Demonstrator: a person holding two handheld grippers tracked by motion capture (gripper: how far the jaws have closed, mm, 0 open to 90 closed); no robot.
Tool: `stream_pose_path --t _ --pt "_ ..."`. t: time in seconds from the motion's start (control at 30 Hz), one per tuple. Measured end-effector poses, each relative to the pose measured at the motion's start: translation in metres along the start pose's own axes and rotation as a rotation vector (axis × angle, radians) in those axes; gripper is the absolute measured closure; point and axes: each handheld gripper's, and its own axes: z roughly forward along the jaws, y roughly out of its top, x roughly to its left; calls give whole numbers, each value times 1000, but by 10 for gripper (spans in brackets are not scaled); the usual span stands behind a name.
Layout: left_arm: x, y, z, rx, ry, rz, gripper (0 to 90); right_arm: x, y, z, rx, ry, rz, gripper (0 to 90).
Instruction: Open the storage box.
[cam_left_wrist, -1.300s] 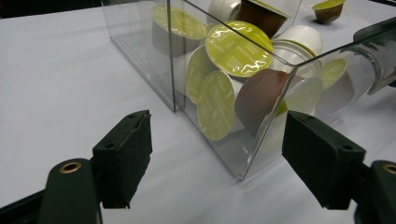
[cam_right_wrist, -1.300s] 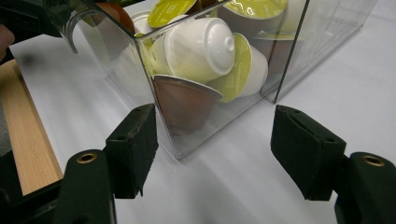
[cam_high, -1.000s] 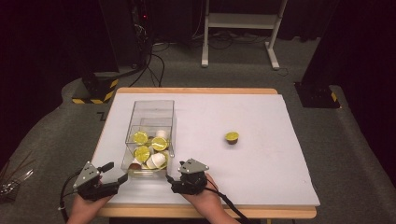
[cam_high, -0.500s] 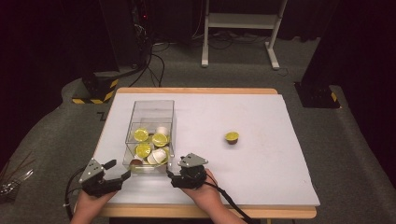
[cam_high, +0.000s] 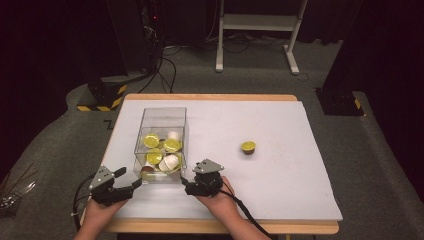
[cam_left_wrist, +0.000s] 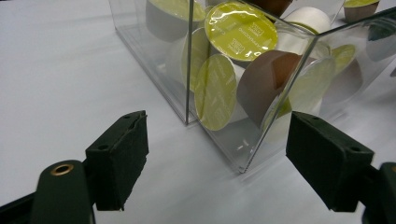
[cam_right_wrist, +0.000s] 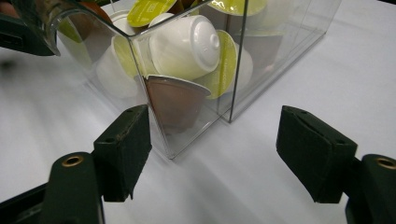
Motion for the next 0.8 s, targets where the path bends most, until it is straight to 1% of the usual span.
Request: stream_pose_path --t 0.1,0.13,0.17,0.2,0.27,0.37,0.4,0.43,0.47,0.5,0.53,0.57,0.67,0.77,0.8 --pt "1 3 3 -1 7 9 215 -2 1 1 -2 -12 4 268" --pt "1 4 3 -3 8 5 215 -3 2 0 -3 -15 6 273" --pt "2 5 4 -6 3 0 215 -4 2 0 -8 -21 13 294" --pt "3 6 5 -6 -5 -3 213 -5 3 -1 -12 -34 16 296" --pt "3 7 7 -6 -13 -6 207 -9 4 -2 -19 -36 33 298" --pt "1 8 7 -5 -9 5 205 -12 5 -3 -19 -28 44 300" --pt "1 8 7 -4 -10 2 205 -11 5 -4 -17 -27 40 300" --pt "1 8 7 -5 -10 2 206 -9 3 -5 -15 -12 33 294" --pt "1 8 7 -4 -9 3 206 -9 3 -5 -15 -12 33 294" --pt "1 8 7 -4 -9 3 207 -7 1 -6 -14 1 25 291" --pt "1 8 7 -4 -9 7 207 -4 0 -6 -15 5 16 287" --pt "1 8 8 -6 -10 6 207 1 -1 -6 -14 10 -6 285" --pt "1 8 8 -7 -12 6 207 4 1 -3 -16 9 -12 286" --pt "2 8 8 -6 -11 6 204 2 5 2 -18 -18 -7 283" --pt "2 8 8 -5 -8 6 205 0 6 3 -17 -8 2 272"
